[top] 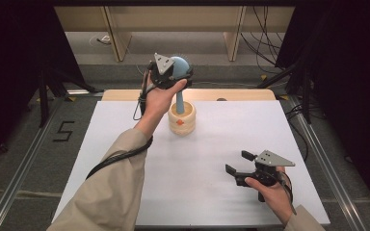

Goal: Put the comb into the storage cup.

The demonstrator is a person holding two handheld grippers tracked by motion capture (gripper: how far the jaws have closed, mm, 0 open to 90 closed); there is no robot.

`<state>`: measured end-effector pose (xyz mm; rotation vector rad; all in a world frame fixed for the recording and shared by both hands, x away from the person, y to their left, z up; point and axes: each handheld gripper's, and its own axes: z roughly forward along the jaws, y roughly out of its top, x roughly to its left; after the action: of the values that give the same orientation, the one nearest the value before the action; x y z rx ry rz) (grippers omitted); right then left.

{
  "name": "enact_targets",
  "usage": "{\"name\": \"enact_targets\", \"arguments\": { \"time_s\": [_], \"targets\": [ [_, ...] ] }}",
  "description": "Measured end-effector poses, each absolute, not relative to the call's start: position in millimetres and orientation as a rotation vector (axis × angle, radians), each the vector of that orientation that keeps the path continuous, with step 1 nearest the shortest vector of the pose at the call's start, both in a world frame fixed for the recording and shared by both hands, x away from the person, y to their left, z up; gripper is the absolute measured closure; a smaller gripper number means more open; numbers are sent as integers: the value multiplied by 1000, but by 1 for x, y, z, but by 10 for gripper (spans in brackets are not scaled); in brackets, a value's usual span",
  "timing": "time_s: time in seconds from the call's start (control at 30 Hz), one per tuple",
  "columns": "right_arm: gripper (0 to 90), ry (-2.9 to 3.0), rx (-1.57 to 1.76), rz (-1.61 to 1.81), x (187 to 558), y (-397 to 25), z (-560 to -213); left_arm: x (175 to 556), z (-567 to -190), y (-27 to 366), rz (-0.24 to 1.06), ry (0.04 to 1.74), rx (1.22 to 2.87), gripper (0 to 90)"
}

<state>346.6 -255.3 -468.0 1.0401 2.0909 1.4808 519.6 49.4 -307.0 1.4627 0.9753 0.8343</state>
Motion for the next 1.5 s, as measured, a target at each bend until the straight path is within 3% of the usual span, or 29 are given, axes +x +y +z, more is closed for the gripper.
{"name": "enact_targets", "arguments": {
  "time_s": [1.5],
  "targets": [
    [153,2084,1041,1487,347,-256,-468,527,-320,39,809,965,1481,198]
  ]
}}
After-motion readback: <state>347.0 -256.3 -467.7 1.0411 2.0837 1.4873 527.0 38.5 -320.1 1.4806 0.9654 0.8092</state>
